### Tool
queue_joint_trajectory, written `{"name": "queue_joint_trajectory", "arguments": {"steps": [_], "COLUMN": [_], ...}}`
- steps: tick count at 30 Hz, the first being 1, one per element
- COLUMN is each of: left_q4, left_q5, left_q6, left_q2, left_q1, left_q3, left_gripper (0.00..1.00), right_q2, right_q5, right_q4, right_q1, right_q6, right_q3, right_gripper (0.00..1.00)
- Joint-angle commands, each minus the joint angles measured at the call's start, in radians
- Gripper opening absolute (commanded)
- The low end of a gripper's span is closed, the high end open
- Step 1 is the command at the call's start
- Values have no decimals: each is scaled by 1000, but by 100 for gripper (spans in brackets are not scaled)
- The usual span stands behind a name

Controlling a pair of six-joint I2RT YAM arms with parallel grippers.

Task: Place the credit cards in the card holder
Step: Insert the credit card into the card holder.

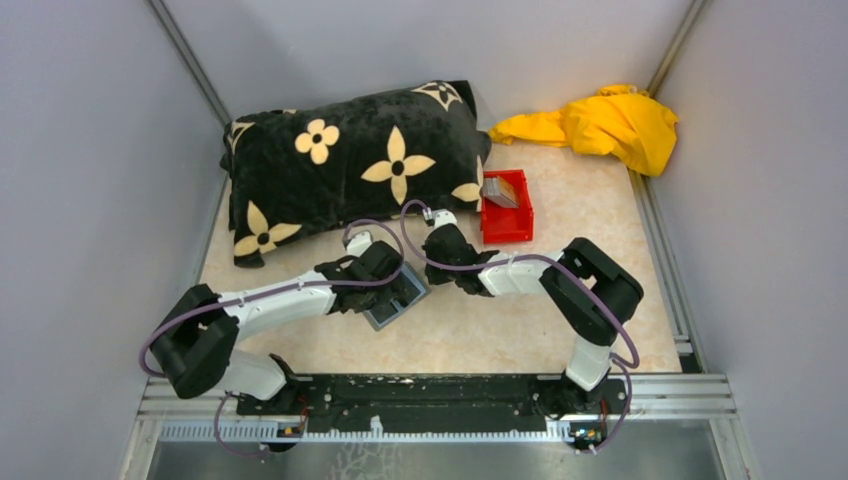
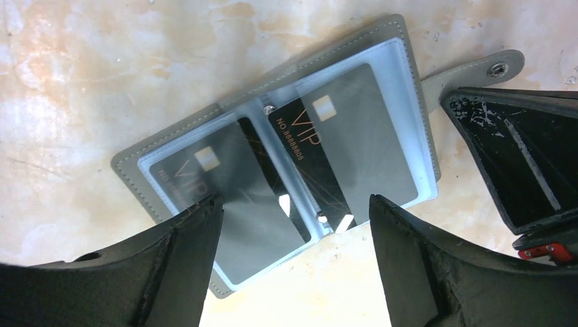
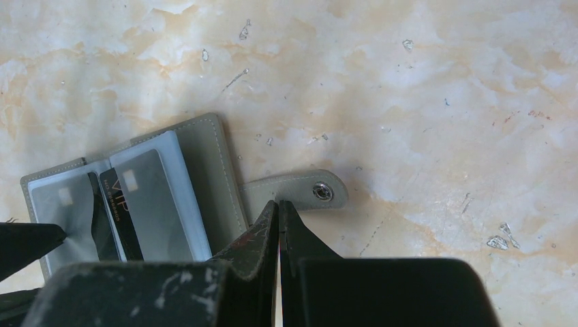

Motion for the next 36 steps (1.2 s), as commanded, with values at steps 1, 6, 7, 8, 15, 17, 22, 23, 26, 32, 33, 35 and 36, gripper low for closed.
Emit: {"name": "queue_joint_trajectory", "arguments": {"steps": [1, 6, 7, 8, 15, 17, 22, 23, 26, 32, 33, 35, 36], "left_q4": [-46, 54, 61, 73, 118, 126, 141, 135, 106, 91, 94, 96, 97], "left_q5": [-11, 20, 24, 28, 47, 61, 41, 28, -2, -3, 2, 11, 12], "left_q6": [-46, -90, -96, -100, -143, -165, -181, -172, -139, -67, -57, -42, -37], "left_q2": [-41, -97, -105, -115, -170, -174, -226, -243, -259, -193, -175, -135, -117], "left_q1": [8, 7, 7, 7, 6, 6, 7, 7, 6, 7, 7, 7, 7], "left_q3": [-60, -118, -122, -124, -129, -133, -165, -166, -162, -138, -133, -120, -115], "left_gripper": [84, 81, 81, 81, 81, 79, 56, 47, 29, 7, 4, 1, 0], "right_q2": [34, 36, 37, 36, 30, 31, 33, 34, 35, 41, 42, 41, 41], "right_q5": [40, 35, 35, 34, 34, 34, 31, 29, 26, 19, 20, 20, 21], "right_q4": [-50, -48, -48, -48, -46, -46, -45, -43, -40, -35, -35, -36, -37], "right_q1": [-22, -22, -22, -22, -22, -22, -23, -22, -22, -22, -22, -22, -22], "right_q6": [-12, -15, -16, -18, -23, -23, -25, -25, -24, -23, -22, -23, -22], "right_q3": [-5, -4, -4, -4, -6, -7, -8, -7, -7, -4, -4, -5, -5], "right_gripper": [0, 0, 0, 0, 0, 0, 0, 0, 0, 0, 0, 0, 0]}}
